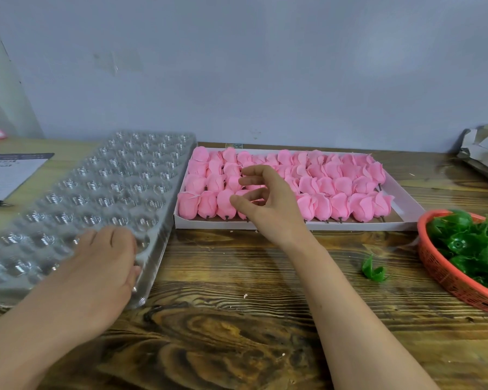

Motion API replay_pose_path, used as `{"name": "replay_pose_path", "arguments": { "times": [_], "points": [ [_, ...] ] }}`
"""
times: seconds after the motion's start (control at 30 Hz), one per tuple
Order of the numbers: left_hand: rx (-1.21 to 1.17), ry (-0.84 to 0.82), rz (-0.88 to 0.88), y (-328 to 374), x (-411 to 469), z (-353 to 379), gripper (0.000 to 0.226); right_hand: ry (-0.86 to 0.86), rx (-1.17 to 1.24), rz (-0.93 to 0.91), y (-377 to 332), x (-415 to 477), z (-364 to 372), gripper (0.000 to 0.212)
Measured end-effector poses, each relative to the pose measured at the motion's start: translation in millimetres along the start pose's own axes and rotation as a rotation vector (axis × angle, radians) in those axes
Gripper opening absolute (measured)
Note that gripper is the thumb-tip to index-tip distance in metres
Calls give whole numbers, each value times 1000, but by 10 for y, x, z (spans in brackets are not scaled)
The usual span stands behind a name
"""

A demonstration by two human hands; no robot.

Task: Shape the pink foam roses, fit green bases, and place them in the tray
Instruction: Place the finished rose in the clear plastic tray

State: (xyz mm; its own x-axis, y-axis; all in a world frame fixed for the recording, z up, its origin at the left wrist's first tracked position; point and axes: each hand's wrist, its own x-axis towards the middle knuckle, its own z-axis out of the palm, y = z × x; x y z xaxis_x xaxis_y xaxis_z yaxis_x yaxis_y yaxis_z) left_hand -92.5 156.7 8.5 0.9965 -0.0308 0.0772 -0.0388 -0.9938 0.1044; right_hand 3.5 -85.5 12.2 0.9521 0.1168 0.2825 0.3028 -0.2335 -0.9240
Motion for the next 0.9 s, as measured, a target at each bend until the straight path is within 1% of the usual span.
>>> {"name": "replay_pose_path", "arguments": {
  "times": [0.13,0.23,0.33,0.47,0.5,0.53,0.67,0.9],
  "points": [
    [13,-8,-3,11,-2,-1,8,8,-4,-3,6,1,3,40],
    [27,-35,10,28,1,5,14,17,-5,-2,12,5,4,40],
    [75,-72,6,75,14,9,29,18,-11,-4,14,4,7,40],
    [150,-123,-10,126,16,-31,59,20,-9,-6,20,-3,6,39],
    [162,-130,-8,130,18,-36,61,22,-9,-7,20,0,2,38],
    [168,-132,-11,127,22,-35,60,24,-11,-7,21,3,0,38],
    [146,-95,-21,94,41,23,44,28,-18,-10,26,7,-1,38],
    [110,-138,-51,46,46,110,54,32,-15,-6,33,8,0,37]
  ]
}}
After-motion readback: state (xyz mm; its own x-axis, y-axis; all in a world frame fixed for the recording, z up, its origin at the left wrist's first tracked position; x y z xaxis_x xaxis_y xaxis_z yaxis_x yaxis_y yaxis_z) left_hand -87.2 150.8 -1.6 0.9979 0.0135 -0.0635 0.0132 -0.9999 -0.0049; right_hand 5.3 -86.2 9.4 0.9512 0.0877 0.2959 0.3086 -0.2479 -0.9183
